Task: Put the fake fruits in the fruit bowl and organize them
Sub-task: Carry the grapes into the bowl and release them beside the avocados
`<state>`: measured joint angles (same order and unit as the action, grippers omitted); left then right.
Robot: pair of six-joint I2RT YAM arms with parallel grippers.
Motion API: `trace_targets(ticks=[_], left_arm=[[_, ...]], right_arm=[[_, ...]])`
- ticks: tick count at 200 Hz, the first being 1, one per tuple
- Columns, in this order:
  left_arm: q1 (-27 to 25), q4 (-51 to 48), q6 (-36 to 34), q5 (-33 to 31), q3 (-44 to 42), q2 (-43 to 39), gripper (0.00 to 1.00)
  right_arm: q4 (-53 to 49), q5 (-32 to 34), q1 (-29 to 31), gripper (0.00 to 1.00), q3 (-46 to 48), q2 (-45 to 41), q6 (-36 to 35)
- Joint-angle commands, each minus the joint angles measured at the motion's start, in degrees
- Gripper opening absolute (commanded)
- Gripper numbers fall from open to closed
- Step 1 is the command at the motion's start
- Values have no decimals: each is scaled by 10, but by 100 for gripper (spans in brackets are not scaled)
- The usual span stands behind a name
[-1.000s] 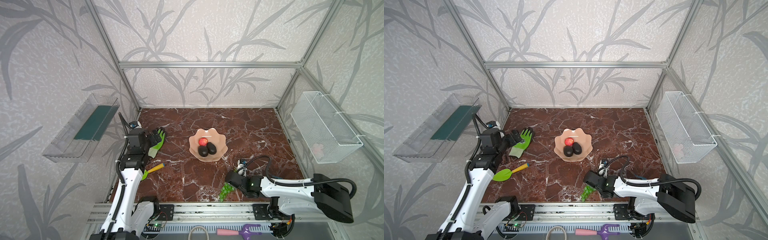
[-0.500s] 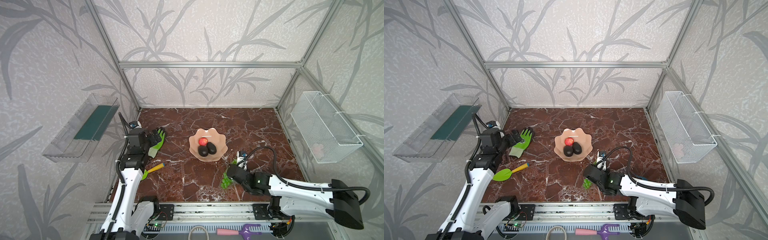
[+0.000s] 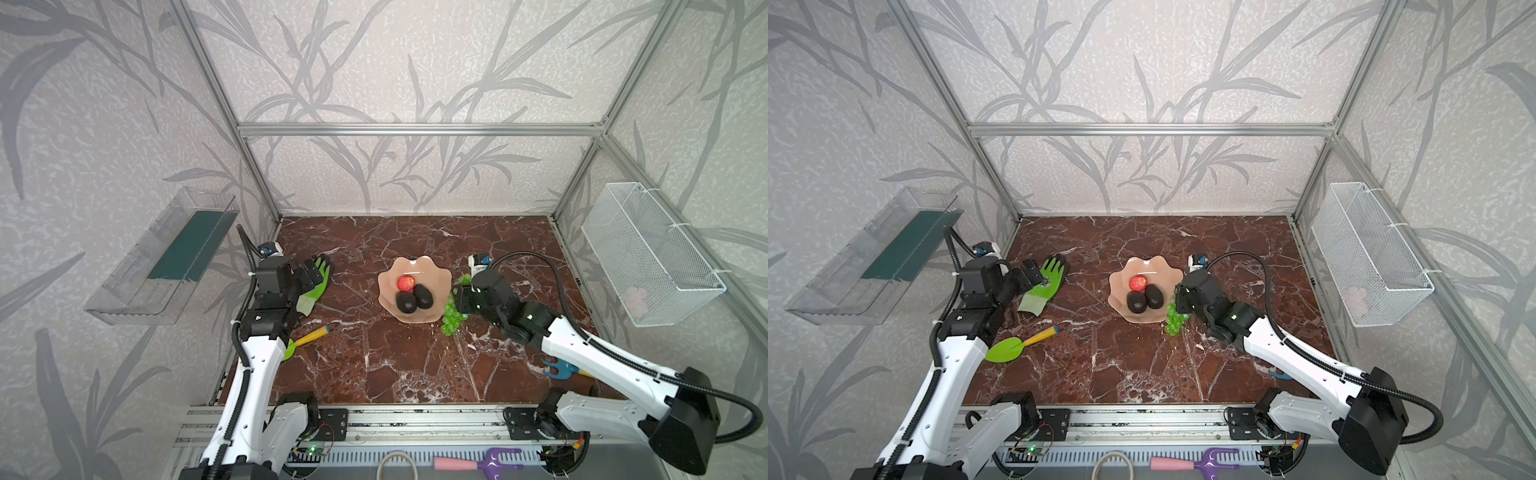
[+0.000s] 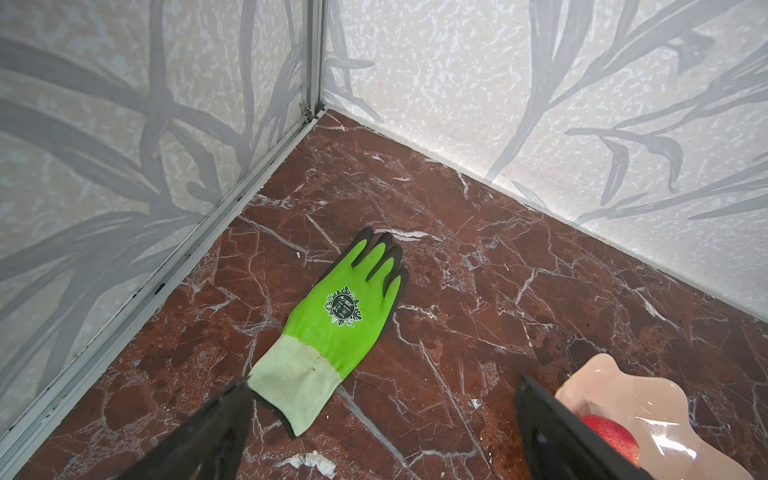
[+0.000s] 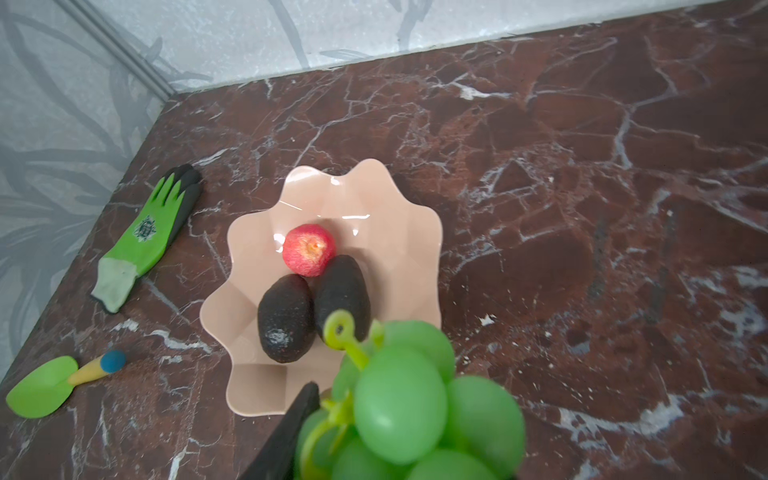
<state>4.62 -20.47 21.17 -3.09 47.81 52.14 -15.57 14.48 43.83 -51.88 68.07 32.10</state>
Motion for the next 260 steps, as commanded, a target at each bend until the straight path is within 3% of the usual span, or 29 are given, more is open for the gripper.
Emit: trace_targets(ticks=[1,104,203,234,260], left_arm=[[4,7,-1,-3,-6,-11,98],[4,8,0,1,-7,-11,98],[4,9,-1,2,-7,-12,98],[3,8,0,2,-6,-12,98],[3,9,-1,1,-6,-11,98]], right_arm=[[39,-62,-3,45,-43,31,-39],[227,-65,-38,45,-30,177,77],[252,-54,-45,48,-10,251,89],[250,-59,-51,58,-2,255,87],[239,-57,-52,72,-7,257,74]])
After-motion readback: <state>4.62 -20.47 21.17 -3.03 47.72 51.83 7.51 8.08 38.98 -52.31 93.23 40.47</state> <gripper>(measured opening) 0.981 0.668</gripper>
